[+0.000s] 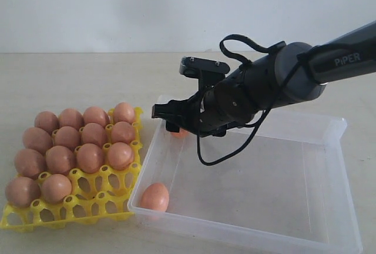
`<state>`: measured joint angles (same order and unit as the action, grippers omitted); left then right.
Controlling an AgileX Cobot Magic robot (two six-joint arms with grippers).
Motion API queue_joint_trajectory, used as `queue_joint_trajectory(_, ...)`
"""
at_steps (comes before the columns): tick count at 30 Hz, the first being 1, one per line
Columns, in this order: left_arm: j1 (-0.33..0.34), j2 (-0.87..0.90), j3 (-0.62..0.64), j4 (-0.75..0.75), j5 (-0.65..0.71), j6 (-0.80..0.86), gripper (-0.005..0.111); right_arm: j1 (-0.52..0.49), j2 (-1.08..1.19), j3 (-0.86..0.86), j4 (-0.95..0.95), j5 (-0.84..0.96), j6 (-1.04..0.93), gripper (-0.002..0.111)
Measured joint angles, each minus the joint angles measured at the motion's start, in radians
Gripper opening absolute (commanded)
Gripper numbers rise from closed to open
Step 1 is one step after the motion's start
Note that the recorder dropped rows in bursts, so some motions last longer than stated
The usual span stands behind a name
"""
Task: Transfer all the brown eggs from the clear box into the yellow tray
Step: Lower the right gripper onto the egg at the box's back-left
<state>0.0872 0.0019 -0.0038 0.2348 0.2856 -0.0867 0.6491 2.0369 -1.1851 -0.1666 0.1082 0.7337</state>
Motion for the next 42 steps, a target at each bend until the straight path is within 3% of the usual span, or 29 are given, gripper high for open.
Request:
queue_joint_trajectory(23,0.000,0.000,0.000,0.000,0.000,0.000,0.022,0.010,0.002,0.000,0.076,0.002,-0.104,0.065)
queue_joint_trajectory(39,0.000,0.000,0.000,0.000,0.000,0.000,0.022,0.018,0.050,-0.089,0.082,0.050,-0.125,0.064)
queue_joint_trajectory(42,0.000,0.000,0.000,0.000,0.000,0.000,0.022,0.018,0.050,-0.091,0.082,0.046,-0.125,0.052)
